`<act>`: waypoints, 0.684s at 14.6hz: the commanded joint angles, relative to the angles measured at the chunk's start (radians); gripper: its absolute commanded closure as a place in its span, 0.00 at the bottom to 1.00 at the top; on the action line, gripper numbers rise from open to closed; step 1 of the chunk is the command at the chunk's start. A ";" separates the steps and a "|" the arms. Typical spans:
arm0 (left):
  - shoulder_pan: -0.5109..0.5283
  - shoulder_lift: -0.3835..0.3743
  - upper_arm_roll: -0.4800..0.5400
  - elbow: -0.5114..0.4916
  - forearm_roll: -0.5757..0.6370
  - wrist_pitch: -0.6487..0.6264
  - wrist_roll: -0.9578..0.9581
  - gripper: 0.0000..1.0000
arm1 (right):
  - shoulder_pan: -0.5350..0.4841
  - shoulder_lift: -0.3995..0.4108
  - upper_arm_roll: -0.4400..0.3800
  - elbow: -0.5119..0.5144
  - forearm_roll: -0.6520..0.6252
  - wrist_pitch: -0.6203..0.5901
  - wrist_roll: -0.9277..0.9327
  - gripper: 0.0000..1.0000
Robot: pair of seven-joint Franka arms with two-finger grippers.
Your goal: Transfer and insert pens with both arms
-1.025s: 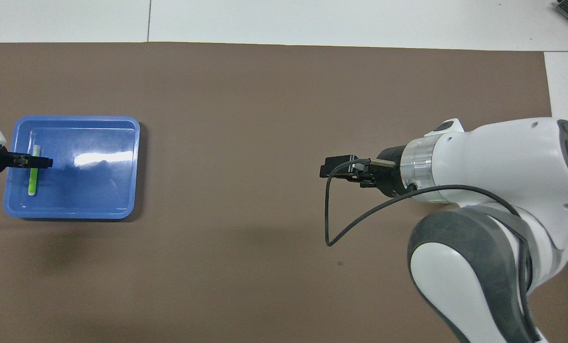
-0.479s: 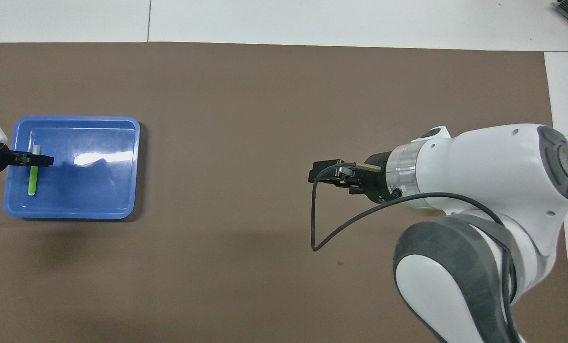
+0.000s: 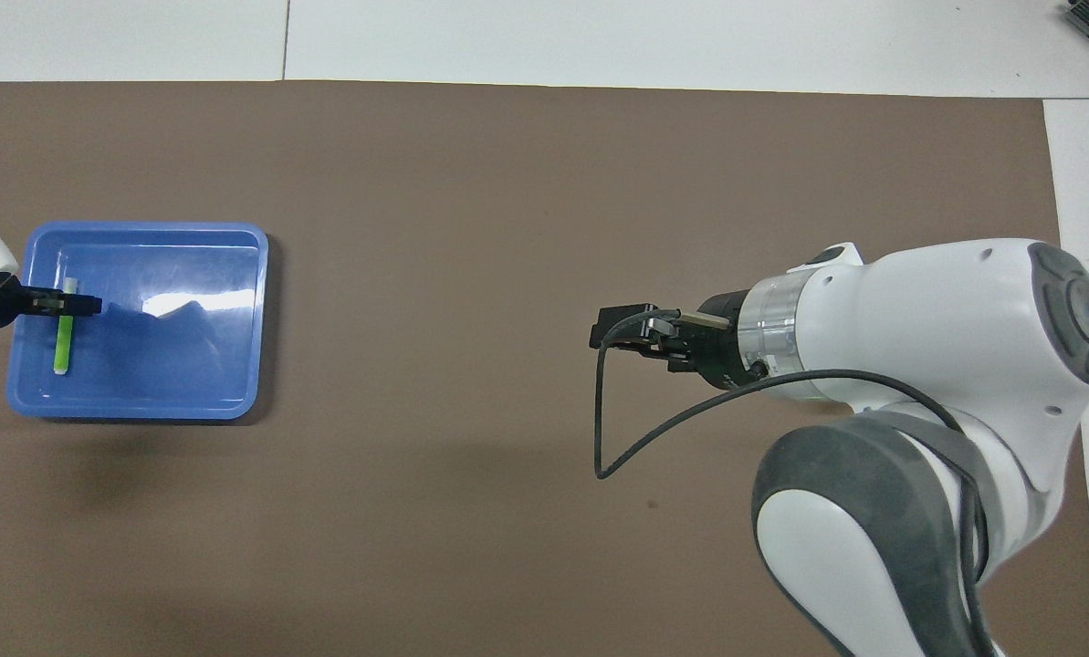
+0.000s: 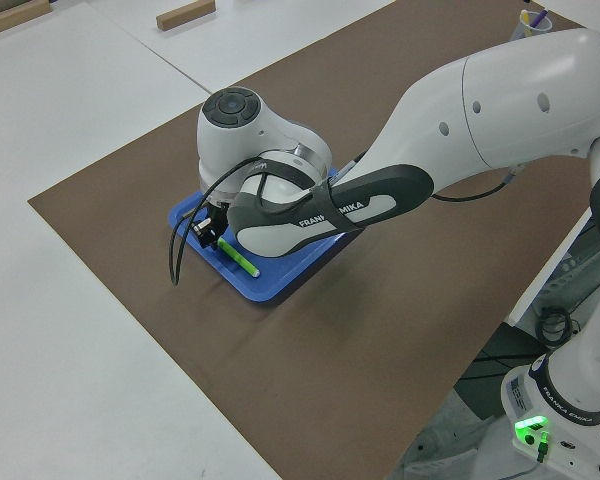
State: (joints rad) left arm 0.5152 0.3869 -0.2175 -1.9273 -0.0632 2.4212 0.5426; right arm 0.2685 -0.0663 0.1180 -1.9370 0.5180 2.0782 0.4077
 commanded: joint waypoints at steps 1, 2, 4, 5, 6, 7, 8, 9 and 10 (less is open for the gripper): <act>0.009 0.023 -0.006 0.036 0.019 -0.002 0.007 0.29 | -0.003 0.002 0.002 0.001 0.034 0.011 0.028 0.00; 0.008 0.023 -0.006 0.039 0.019 -0.004 0.007 0.31 | -0.003 0.002 0.002 0.000 0.036 0.011 0.028 0.00; 0.008 0.026 -0.006 0.044 0.020 -0.002 0.007 0.35 | -0.003 0.002 0.002 0.000 0.036 0.010 0.028 0.00; 0.008 0.027 -0.006 0.050 0.020 -0.002 0.005 0.38 | -0.003 0.002 0.002 0.000 0.036 0.010 0.028 0.00; 0.008 0.029 -0.006 0.050 0.020 0.001 0.005 0.38 | -0.002 0.002 0.002 0.000 0.036 0.010 0.028 0.00; 0.011 0.029 -0.006 0.050 0.020 0.001 0.005 0.38 | -0.002 0.002 0.002 0.000 0.036 0.010 0.028 0.00; 0.013 0.029 -0.006 0.050 0.020 0.001 0.007 0.38 | -0.003 0.002 0.002 0.000 0.036 0.010 0.028 0.00; 0.013 0.029 -0.006 0.050 0.022 0.002 0.007 0.38 | -0.003 0.002 0.002 0.000 0.036 0.011 0.028 0.00; 0.013 0.032 -0.006 0.050 0.026 0.005 0.007 0.38 | -0.003 0.002 0.002 0.000 0.036 0.010 0.028 0.00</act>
State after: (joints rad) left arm 0.5161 0.3965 -0.2171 -1.9014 -0.0626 2.4212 0.5431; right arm 0.2684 -0.0663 0.1177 -1.9370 0.5303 2.0783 0.4238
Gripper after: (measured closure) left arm 0.396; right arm 0.000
